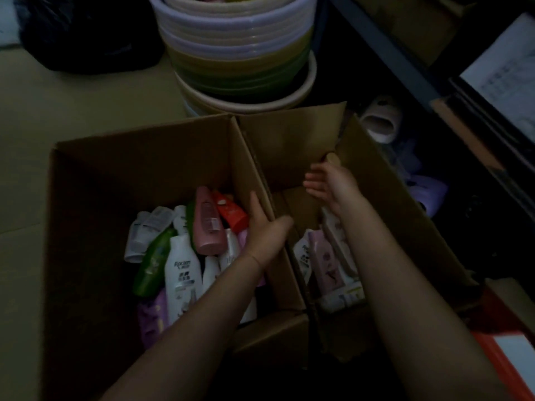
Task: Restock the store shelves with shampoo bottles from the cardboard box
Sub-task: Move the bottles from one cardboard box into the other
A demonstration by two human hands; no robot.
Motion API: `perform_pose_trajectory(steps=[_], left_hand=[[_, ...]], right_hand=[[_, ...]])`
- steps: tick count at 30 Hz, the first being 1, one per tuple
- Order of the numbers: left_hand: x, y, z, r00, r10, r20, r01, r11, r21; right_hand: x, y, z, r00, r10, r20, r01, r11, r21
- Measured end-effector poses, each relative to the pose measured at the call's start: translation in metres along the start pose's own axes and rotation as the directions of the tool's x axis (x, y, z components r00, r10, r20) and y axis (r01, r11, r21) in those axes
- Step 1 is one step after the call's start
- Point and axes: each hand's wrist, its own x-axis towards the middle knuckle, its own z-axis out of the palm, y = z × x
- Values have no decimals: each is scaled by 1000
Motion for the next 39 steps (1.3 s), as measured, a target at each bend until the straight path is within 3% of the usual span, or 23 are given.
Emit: perform_pose_trajectory(steps=[3, 6, 8, 10, 13, 19, 21, 24, 27, 28, 32, 34, 39], left_hand=[[-2, -2, -1, 1000, -30, 7, 30, 1000, -5], [-3, -4, -7, 1000, -18, 14, 19, 1000, -19], [-1, -10, -6, 1000, -23, 3, 23, 999, -30], [1, -12, -5, 1000, -11, -7, 11, 999, -38], [4, -13, -3, 1000, 22, -8, -22, 999, -30], [0, -11, -3, 1000, 19, -18, -19, 999, -27], [1, -12, -2, 1000, 12, -6, -12, 999, -33], [-2, -10, -1, 1000, 23, -1, -23, 999, -28], [-3, -5, 1, 1000, 17, 1, -17, 999, -30], [-3, -4, 2, 1000, 15, -4, -15, 999, -29], [-3, -6, 0, 999, 31, -8, -32, 999, -7], [0, -7, 0, 1000, 29, -10, -29, 1000, -10], [5, -13, 0, 999, 32, -11, -33, 999, -42]], right_hand=[[25, 41, -17, 966, 243, -84, -255, 952, -172], [12, 78, -27, 929, 354, -104, -367, 860, -355], [4, 113, -35, 930, 364, -44, -364, 903, -230], [7, 143, -40, 938, 339, -76, -347, 927, -146], [51, 188, -49, 949, 299, -104, -310, 942, -127], [17, 169, -46, 952, 299, -62, -305, 935, -180], [18, 187, -49, 951, 305, -61, -306, 883, -356], [41, 230, -54, 907, 410, -94, -385, 719, -578], [26, 204, -43, 952, 284, -114, -285, 690, -665], [22, 192, -41, 963, 234, -130, -263, 729, -632], [30, 185, -32, 953, 268, -142, -303, 871, -387], [32, 188, -22, 934, 343, -97, -352, 846, -401], [41, 191, -10, 790, 604, -107, -601, 727, -333]])
